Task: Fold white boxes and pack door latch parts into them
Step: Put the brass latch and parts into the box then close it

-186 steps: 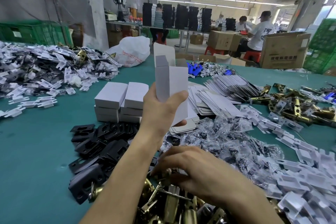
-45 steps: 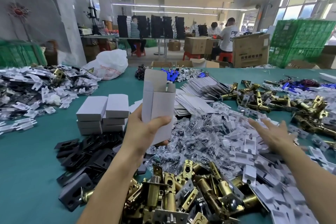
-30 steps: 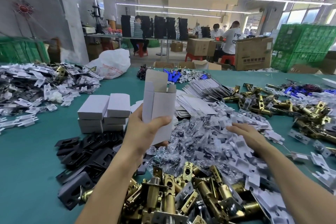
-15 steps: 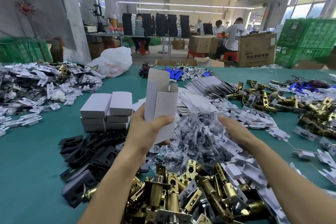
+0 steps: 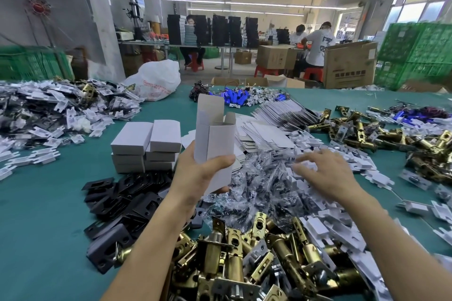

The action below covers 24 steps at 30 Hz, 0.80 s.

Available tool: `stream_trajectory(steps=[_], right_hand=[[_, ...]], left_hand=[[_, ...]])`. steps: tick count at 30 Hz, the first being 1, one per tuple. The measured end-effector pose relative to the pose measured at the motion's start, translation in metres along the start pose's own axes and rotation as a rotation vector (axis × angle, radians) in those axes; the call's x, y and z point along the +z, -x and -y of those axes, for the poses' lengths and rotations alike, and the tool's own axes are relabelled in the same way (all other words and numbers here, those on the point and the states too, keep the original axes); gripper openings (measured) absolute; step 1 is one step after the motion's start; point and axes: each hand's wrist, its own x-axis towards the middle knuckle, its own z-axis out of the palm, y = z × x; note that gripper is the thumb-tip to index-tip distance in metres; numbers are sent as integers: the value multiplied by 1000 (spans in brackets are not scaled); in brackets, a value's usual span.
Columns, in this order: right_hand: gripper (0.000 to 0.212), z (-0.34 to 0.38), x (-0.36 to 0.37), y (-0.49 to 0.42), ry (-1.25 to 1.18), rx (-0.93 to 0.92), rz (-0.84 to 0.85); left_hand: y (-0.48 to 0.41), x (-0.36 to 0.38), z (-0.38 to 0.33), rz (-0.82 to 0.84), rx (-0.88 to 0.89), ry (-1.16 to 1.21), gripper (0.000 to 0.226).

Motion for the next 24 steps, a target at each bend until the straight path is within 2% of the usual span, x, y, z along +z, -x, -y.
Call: stream_trajectory(steps=[3,7,11,14,17,19,21,24], right_hand=[[22,6,0,2,108,-56,20],[17,13,-3,4,74,-60,-9],[21,23,-9,5,144,-47,-112],[20,40,-24,8,-114,-39,-145],[12,63,-36,17,-575,-104,-223],[16,84,-44,28,-849,-176,-195],[27,103,-51,37,-901,-287,-202],[28,118,-60,44,-762,-458,-255]], left_hand=[[1,-3,2,68,8,-6,56],[0,-6,6,124,-25,-20,63],[-1,-9,13,167,-49,-20,39],[-3,-12,19,171,-75,-26,24],[-4,-13,22,169,-66,-49,34],[-4,-14,23,197,-44,-62,39],[-5,-14,24,228,-28,-85,41],[-5,-14,27,240,-13,-81,49]])
